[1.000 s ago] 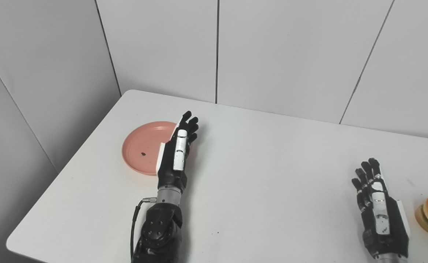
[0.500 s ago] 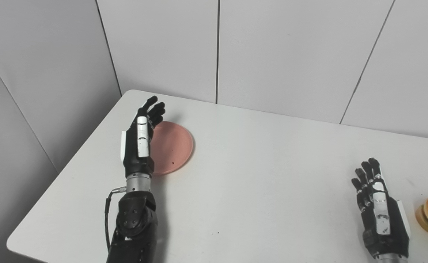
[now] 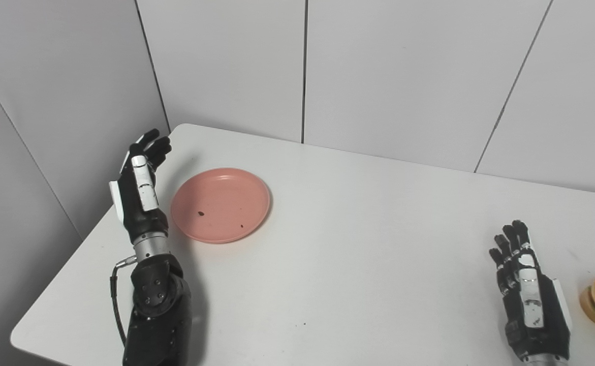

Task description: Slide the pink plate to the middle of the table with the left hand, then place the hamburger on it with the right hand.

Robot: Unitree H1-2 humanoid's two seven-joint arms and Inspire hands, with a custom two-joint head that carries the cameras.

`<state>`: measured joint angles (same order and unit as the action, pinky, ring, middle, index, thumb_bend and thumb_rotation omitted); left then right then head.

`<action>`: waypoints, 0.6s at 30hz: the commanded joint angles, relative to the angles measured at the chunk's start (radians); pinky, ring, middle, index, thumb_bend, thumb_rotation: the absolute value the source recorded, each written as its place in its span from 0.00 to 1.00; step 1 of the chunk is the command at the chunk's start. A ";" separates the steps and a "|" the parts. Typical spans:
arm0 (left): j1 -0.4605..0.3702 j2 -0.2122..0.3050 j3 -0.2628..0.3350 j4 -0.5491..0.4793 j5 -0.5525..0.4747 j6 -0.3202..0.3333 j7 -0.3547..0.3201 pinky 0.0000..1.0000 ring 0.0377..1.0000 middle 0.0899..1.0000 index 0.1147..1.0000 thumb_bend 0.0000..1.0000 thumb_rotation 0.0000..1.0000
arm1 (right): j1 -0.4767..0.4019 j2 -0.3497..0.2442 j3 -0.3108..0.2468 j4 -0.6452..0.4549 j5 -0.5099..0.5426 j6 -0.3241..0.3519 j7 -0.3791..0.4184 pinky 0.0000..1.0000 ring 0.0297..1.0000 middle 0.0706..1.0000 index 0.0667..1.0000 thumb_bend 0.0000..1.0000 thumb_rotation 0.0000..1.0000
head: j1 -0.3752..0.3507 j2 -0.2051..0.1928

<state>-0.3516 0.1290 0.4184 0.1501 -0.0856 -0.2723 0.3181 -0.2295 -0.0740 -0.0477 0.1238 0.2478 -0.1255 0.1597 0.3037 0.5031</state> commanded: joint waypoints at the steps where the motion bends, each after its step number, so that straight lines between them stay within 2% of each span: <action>1: -0.028 0.031 0.011 0.001 -0.007 -0.051 0.003 0.75 0.69 0.66 0.64 0.71 1.00 | 0.030 -0.009 -0.007 0.035 0.007 0.004 0.014 1.00 1.00 0.98 0.97 0.52 0.83 | 0.001 0.001; 8: -0.038 0.063 0.030 0.110 -0.002 -0.093 0.025 0.74 0.69 0.67 0.65 0.72 1.00 | 0.029 -0.016 -0.001 0.036 -0.016 -0.011 0.011 1.00 0.98 0.98 0.97 0.50 0.84 | 0.002 0.001; 11: -0.051 0.071 0.035 0.171 -0.013 -0.104 0.030 0.74 0.68 0.65 0.63 0.71 1.00 | 0.032 -0.019 0.002 0.030 -0.029 -0.002 0.009 1.00 0.98 0.98 0.97 0.53 0.86 | 0.001 -0.001; 14: -0.055 0.074 0.027 0.208 -0.010 -0.097 0.031 0.78 0.70 0.67 0.65 0.68 1.00 | 0.031 -0.014 -0.003 0.035 -0.014 -0.009 0.015 1.00 0.98 0.97 0.97 0.52 0.82 | 0.001 -0.001; 18: -0.060 0.073 0.018 0.240 -0.035 -0.061 0.018 0.84 0.71 0.67 0.64 0.65 1.00 | 0.031 -0.013 -0.001 0.037 -0.024 -0.012 0.010 1.00 0.97 0.97 0.96 0.53 0.84 | -0.003 -0.001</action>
<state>-0.3836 0.1818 0.4455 0.3892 -0.1096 -0.3354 0.3482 -0.2306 -0.0824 -0.0439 0.1265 0.2209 -0.1256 0.1612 0.3022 0.5016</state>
